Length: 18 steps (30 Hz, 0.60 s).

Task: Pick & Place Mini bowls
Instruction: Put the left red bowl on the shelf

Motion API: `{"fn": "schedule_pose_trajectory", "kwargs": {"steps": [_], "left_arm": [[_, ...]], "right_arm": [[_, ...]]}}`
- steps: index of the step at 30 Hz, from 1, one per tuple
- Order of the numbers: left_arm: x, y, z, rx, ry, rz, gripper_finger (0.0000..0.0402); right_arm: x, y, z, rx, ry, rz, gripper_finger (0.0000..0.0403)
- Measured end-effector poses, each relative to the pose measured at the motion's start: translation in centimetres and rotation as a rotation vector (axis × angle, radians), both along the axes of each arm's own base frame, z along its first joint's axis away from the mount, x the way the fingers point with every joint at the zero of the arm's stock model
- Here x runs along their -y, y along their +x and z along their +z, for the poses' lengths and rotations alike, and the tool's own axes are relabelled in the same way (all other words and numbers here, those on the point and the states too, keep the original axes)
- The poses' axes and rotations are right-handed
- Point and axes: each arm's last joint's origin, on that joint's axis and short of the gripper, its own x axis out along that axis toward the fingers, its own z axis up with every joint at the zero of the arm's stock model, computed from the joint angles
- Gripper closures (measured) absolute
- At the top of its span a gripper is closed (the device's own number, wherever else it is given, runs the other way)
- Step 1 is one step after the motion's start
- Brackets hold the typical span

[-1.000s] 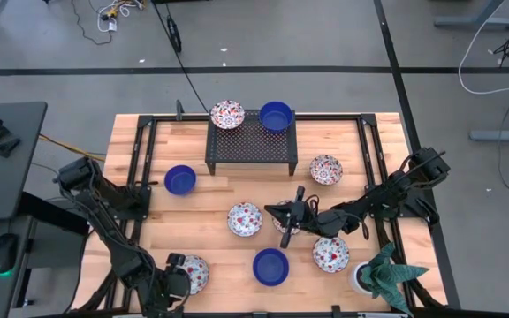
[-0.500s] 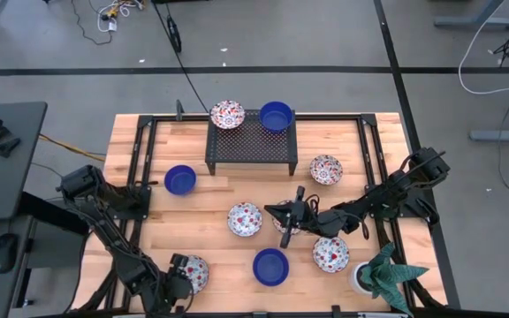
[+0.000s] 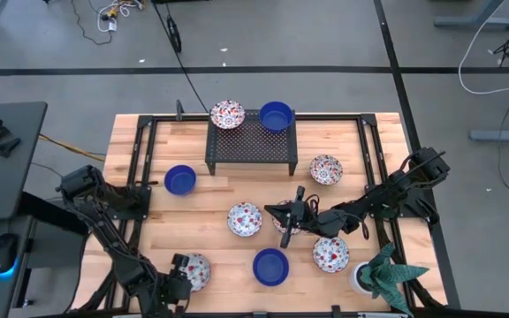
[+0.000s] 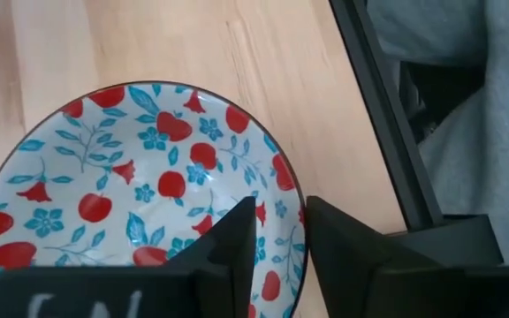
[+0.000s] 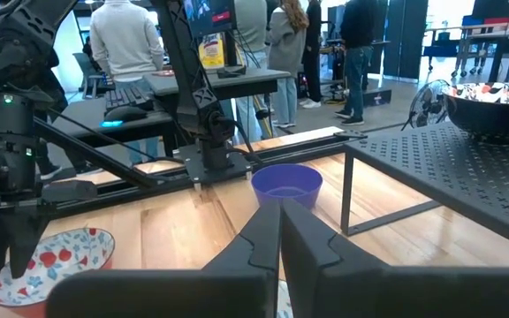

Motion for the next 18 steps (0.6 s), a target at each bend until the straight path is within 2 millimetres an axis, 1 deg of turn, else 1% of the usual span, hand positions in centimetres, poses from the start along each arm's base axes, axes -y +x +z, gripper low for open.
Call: {"fn": "schedule_pose_trajectory", "kwargs": {"steps": [4,9,18], "left_arm": [[0.2,0.0,-0.6,-0.018,0.015,-0.012,0.0305],[0.4,0.0,-1.4,-0.046,0.024,-0.020,0.0299],[0.6,0.3,-0.9,-0.002,0.028,-0.002,0.0294]], "right_arm": [[0.0,0.0,0.0,0.000,0.000,0.000,0.0387],[0.0,0.0,0.0,-0.001,-0.001,0.000,0.0387],[0.0,0.0,0.0,-0.001,-0.001,0.000,0.0387]]}}
